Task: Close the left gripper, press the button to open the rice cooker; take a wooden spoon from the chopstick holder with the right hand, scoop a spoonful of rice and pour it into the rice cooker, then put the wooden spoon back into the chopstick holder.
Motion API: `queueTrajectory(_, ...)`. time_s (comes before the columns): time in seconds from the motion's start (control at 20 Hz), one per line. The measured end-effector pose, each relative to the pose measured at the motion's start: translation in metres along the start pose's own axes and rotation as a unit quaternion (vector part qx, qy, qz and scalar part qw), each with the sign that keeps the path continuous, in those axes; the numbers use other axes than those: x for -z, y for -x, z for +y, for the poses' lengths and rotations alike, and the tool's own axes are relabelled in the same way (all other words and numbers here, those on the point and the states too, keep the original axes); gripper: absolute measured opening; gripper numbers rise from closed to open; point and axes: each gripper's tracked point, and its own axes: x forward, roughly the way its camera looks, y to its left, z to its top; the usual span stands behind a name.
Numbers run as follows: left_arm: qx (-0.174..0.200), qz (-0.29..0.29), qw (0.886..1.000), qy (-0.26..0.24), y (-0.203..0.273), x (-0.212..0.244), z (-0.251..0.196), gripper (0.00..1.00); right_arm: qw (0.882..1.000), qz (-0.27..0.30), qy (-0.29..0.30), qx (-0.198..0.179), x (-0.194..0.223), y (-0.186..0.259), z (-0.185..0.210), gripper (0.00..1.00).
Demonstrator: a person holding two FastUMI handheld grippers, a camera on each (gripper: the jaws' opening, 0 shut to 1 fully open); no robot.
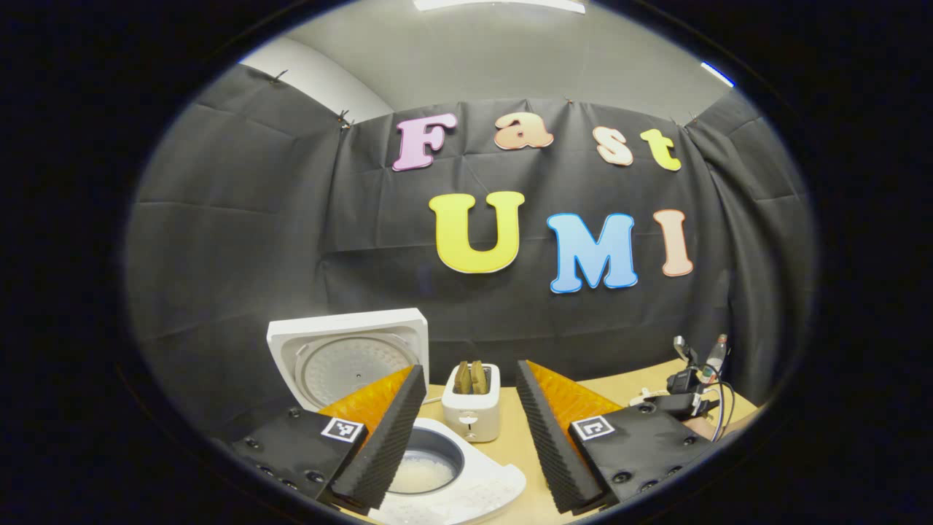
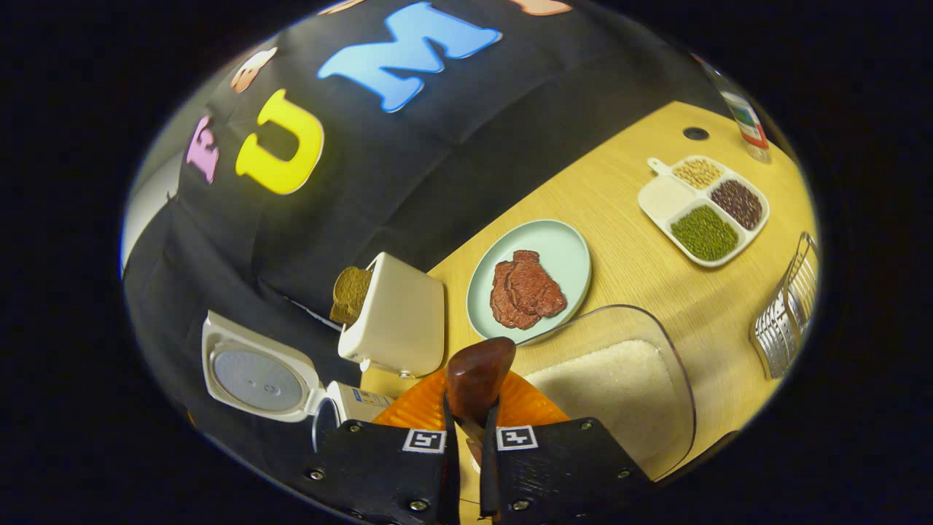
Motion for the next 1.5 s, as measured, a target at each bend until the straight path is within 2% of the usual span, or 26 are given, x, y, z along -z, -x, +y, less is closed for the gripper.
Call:
queueTrajectory(0.15, 0.003, -0.003, 1.0, -0.004, 0.0, -0.003, -0.007, 0.89, 0.996, -0.021, -0.08, -0.02, -0.022, 0.014, -0.009, 0.11)
queueTrajectory(0.3, 0.005, -0.011, 1.0, -0.012, 0.0, -0.01, -0.013, 0.89, 0.992, -0.036, -0.111, -0.04, -0.04, 0.03, -0.008, 0.11)
queueTrajectory(0.55, 0.006, -0.017, 1.0, -0.005, 0.001, -0.014, -0.015, 0.88, 0.978, -0.053, -0.171, -0.107, -0.066, 0.059, 0.021, 0.11)
queueTrajectory(0.8, 0.005, -0.026, 1.0, -0.007, 0.008, -0.02, -0.008, 0.89, 0.983, -0.057, -0.123, -0.124, -0.068, 0.077, 0.055, 0.11)
queueTrajectory(1.05, 0.005, -0.03, 1.0, -0.003, 0.016, -0.016, 0.009, 0.89, 0.981, -0.056, -0.116, -0.146, -0.061, 0.089, 0.089, 0.11)
queueTrajectory(1.5, -0.004, -0.031, 1.0, 0.002, 0.017, -0.01, 0.048, 0.88, 0.979, -0.03, -0.098, -0.179, -0.031, 0.072, 0.151, 0.11)
